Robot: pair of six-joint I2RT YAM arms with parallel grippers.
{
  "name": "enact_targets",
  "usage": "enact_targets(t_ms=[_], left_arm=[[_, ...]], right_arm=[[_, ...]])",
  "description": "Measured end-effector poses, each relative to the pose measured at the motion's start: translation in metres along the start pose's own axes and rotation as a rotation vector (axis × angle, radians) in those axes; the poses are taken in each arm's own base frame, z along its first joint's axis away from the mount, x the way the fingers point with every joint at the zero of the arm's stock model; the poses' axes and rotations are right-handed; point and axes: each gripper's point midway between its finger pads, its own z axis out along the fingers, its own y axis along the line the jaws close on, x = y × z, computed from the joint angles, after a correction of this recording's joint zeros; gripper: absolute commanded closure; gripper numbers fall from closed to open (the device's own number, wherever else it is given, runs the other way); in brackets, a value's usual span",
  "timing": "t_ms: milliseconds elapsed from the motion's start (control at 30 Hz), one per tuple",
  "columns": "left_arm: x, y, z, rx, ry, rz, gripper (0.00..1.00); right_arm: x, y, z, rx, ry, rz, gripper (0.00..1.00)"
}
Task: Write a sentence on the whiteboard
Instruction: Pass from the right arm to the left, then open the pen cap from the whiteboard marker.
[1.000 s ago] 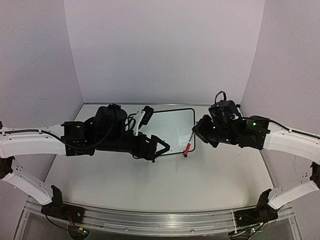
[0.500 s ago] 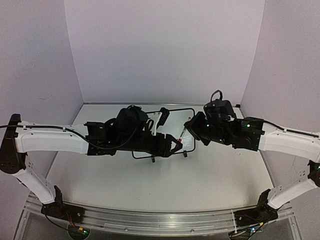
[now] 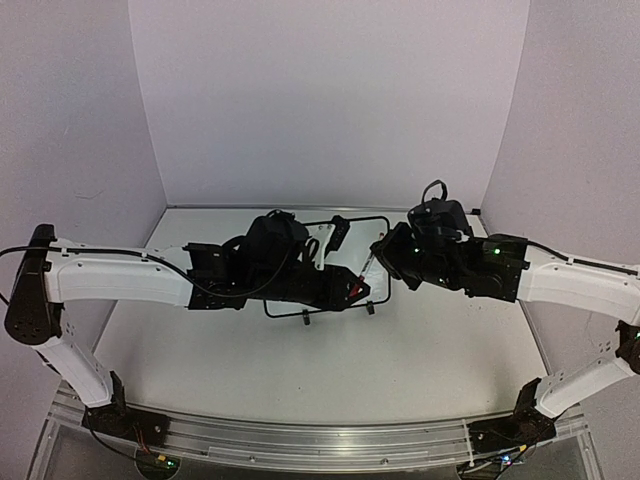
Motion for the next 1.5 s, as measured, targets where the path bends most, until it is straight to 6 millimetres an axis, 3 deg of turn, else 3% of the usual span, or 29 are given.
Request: enact_targets(t_ms=[200, 267, 333, 433, 500, 567, 733, 867, 1000, 1100, 1233, 1333, 1500], left_arm=[[0.003, 0.008, 0.003, -0.028, 0.008, -0.020, 0.98], [0.001, 0.011, 0.003, -0.029, 0.008, -0.027, 1.00], [0.002, 0.010, 0.003, -0.027, 0.007, -0.030, 1.00], [0.003, 0.007, 0.004, -0.014, 0.016, -0.028, 1.00], [0.006, 0.004, 0.004, 0.001, 0.026, -0.020, 1.00], [0.008, 0.002, 0.004, 0.015, 0.040, -0.008, 1.00], [0.013, 0.005, -0.001, 0.066, 0.096, 0.015, 1.00], [0.021, 0.022, -0.014, 0.099, 0.150, 0.017, 1.00], [0.030, 0.031, -0.028, 0.165, 0.211, 0.041, 1.00], [0.040, 0.022, -0.041, 0.235, 0.264, 0.095, 1.00], [0.052, 0.008, -0.057, 0.321, 0.320, 0.174, 1.00], [0.061, 0.005, -0.066, 0.360, 0.364, 0.202, 1.00], [0.072, 0.003, -0.072, 0.398, 0.412, 0.217, 1.00]], right_arm=[[-0.003, -0.002, -0.002, 0.003, -0.014, 0.000, 1.00], [-0.004, -0.003, -0.004, 0.003, -0.021, 0.001, 0.99], [-0.005, -0.003, -0.004, 0.003, -0.022, 0.001, 0.77], [-0.004, -0.004, -0.004, 0.004, -0.021, -0.009, 0.27], [-0.005, -0.004, -0.005, 0.004, -0.025, -0.033, 0.11], [-0.008, -0.005, -0.010, 0.006, -0.031, -0.070, 0.04], [-0.030, -0.011, -0.044, 0.013, -0.054, -0.192, 0.02], [-0.063, -0.024, -0.071, 0.050, -0.061, -0.254, 0.02], [-0.081, -0.037, -0.079, 0.058, 0.012, -0.297, 0.02], [-0.059, -0.032, -0.070, 0.007, 0.169, -0.373, 0.02], [-0.008, -0.024, -0.056, -0.125, 0.436, -0.456, 0.02], [0.017, -0.012, -0.060, -0.244, 0.565, -0.468, 0.02], [0.040, 0.009, -0.070, -0.418, 0.700, -0.470, 0.16]])
